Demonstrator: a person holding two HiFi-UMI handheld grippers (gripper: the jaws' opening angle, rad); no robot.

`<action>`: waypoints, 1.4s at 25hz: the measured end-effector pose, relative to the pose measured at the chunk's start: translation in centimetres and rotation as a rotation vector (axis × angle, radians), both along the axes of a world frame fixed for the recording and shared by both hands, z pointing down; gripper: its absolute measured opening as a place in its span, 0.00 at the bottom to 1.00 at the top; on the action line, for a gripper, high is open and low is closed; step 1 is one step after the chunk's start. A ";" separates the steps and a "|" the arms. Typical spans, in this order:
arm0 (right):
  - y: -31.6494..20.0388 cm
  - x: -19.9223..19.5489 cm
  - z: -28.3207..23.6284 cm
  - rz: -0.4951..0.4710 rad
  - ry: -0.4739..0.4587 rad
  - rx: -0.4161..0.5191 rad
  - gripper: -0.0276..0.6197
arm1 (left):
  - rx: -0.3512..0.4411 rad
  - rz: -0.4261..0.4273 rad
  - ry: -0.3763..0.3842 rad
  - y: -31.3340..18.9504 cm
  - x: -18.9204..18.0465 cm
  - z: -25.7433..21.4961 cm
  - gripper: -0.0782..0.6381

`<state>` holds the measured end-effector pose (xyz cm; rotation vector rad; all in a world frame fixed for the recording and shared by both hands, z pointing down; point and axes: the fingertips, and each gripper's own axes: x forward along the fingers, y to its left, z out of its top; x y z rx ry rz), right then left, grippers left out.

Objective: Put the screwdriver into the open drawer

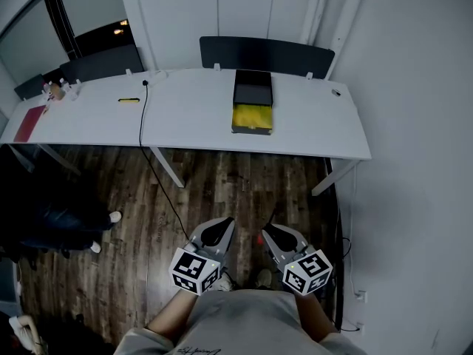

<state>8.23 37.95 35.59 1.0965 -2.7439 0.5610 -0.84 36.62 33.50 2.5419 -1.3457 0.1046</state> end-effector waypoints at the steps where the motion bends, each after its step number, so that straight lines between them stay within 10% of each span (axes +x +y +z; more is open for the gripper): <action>1: 0.0 -0.3 0.0 0.001 0.003 0.003 0.16 | 0.001 0.001 0.000 0.0 -0.3 0.0 0.10; 35: -8.1 -4.3 1.2 0.030 0.012 0.024 0.16 | 0.014 0.048 0.017 -8.2 -4.5 1.0 0.10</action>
